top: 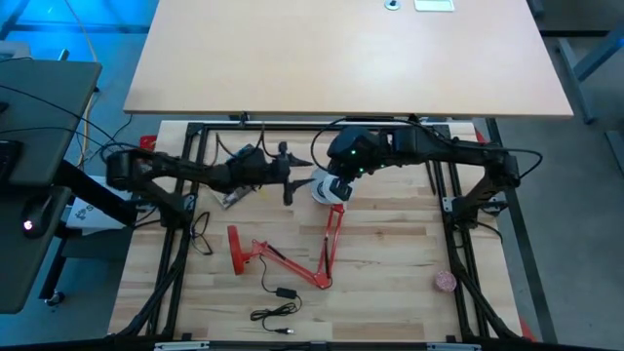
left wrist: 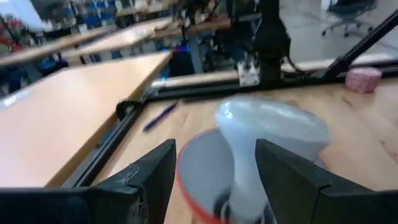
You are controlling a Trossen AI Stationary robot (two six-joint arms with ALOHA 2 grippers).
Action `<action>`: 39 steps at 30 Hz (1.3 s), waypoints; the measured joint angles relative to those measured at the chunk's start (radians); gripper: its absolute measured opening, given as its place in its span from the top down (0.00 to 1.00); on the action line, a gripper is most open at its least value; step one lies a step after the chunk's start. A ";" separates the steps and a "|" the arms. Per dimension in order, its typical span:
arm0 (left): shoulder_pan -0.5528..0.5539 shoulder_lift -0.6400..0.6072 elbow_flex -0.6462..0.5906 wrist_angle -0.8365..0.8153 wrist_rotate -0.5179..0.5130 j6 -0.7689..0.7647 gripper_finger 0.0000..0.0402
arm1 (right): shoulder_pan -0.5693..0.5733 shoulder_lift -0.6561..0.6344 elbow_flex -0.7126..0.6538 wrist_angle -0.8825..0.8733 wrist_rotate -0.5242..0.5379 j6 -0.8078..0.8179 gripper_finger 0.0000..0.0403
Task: Screw lightbulb
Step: Insert the lightbulb into the red lamp
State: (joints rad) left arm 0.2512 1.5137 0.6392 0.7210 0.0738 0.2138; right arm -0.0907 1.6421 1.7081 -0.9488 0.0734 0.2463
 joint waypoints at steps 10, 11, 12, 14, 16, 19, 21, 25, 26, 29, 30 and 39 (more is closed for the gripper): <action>-0.045 -0.362 0.000 -0.415 -0.077 -0.168 0.47 | 0.038 -0.142 -0.084 -0.236 -0.044 0.026 1.00; -0.053 -0.384 0.000 -0.451 -0.107 -0.195 0.48 | 0.039 -0.165 -0.134 -0.215 -0.045 0.029 1.00; -0.063 -0.399 0.000 -0.485 -0.131 -0.221 0.49 | 0.039 -0.190 -0.192 -0.176 -0.045 0.044 1.00; -0.087 -0.408 0.003 -0.547 -0.170 -0.279 0.52 | 0.038 -0.257 -0.323 -0.054 -0.046 0.084 1.00; -0.116 -0.395 0.027 -0.649 -0.211 -0.337 0.60 | 0.038 -0.316 -0.458 0.098 -0.064 0.130 1.00; -0.150 -0.341 0.073 -0.811 -0.253 -0.422 0.79 | 0.038 -0.359 -0.607 0.268 -0.084 0.225 1.00; -0.161 -0.300 0.092 -0.840 -0.252 -0.477 0.94 | 0.038 -0.371 -0.664 0.323 -0.081 0.277 1.00; -0.163 -0.225 0.099 -0.838 -0.269 -0.531 0.98 | 0.038 -0.358 -0.747 0.328 -0.030 0.354 1.00; -0.159 -0.205 0.098 -0.849 -0.271 -0.540 0.99 | 0.038 -0.358 -0.765 0.328 -0.018 0.369 1.00; -0.142 -0.157 0.097 -0.845 -0.271 -0.543 1.00 | 0.033 -0.360 -0.807 0.379 -0.026 0.390 1.00; -0.135 -0.143 0.097 -0.833 -0.271 -0.538 1.00 | 0.032 -0.359 -0.817 0.394 -0.029 0.407 1.00; -0.061 -0.099 0.098 -0.694 -0.268 -0.317 1.00 | 0.027 -0.351 -0.806 0.476 0.028 0.497 1.00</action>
State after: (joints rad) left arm 0.1900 1.4152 0.7372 0.0266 -0.1947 -0.1030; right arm -0.0637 1.2907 0.9020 -0.4723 0.1013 0.7437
